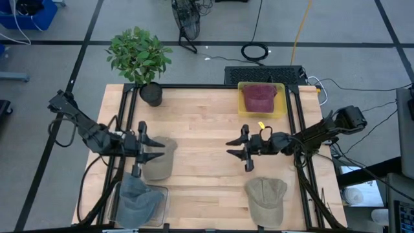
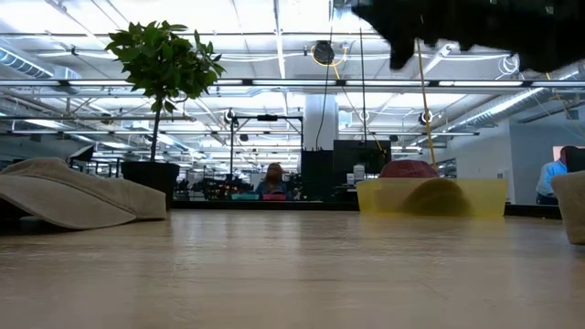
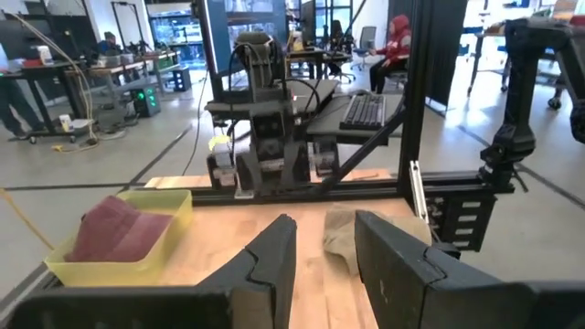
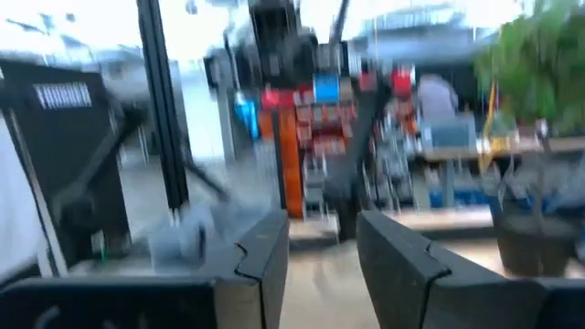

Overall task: Pick & Place hat
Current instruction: Adjust the gray caps in the transparent bin

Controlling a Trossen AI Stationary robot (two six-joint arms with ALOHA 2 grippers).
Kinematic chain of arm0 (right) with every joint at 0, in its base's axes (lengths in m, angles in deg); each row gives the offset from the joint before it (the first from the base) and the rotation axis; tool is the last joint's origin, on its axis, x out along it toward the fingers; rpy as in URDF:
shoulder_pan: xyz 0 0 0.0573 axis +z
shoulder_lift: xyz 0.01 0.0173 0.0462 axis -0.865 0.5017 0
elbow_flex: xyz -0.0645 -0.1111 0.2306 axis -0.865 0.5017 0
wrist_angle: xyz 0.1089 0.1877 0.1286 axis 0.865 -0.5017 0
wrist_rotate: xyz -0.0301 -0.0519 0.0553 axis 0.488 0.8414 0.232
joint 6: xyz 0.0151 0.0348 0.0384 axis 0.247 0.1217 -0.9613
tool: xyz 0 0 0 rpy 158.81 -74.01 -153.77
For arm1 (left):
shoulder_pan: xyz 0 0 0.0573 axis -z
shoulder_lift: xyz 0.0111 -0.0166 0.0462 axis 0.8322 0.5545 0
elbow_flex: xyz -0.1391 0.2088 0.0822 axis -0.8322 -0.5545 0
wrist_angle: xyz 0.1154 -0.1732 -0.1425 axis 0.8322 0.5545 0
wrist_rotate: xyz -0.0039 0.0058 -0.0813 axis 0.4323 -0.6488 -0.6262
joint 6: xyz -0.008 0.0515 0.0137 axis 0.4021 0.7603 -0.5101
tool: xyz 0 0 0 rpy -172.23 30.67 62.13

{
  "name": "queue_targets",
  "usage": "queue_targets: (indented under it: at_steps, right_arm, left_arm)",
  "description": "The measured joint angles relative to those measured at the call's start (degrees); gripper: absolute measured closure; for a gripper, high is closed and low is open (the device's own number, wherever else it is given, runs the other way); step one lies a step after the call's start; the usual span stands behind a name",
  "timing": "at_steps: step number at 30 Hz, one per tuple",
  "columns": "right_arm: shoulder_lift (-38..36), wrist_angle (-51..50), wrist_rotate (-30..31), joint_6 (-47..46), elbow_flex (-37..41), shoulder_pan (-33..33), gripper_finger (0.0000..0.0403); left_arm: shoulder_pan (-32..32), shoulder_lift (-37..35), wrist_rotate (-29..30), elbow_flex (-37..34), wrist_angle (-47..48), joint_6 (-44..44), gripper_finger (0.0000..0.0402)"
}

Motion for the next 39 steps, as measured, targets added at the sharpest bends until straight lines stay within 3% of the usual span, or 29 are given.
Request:
queue_targets:
  at_steps: [4, 11, 23, 27, 33, 39]
  right_arm:
    - [2.3, -6.8, -3.7, 0.4, -7.1, 1.6, 0.0282]
    - [17.5, -21.3, -4.5, 5.8, -29.2, 4.8, 0.0282]
    - [38.7, -21.3, -4.9, 3.1, -51.1, 4.7, 0.0282]
    - [43.7, -21.0, -9.2, 1.6, -57.4, 4.7, 0.0282]
    - [45.6, -27.7, -10.6, 4.1, -58.9, 4.7, 0.0282]
    - [35.9, -37.7, -7.4, 8.7, -53.4, 4.7, 0.0282]
  left_arm:
    - [0.1, -0.1, 0.0, 0.0, -0.4, -1.9, 0.0284]
    - [0.3, -0.1, 0.1, 0.0, -0.3, -0.4, 0.0284]
    - [3.5, -0.5, 1.9, 0.0, 1.1, -0.6, 0.0284]
    - [3.5, -0.4, 4.6, 0.0, 1.4, -0.6, 0.0284]
    - [3.8, 0.6, 4.8, 0.0, 3.5, -5.5, 0.0284]
    - [4.1, 5.5, 4.9, 0.3, 6.3, -12.7, 0.0284]
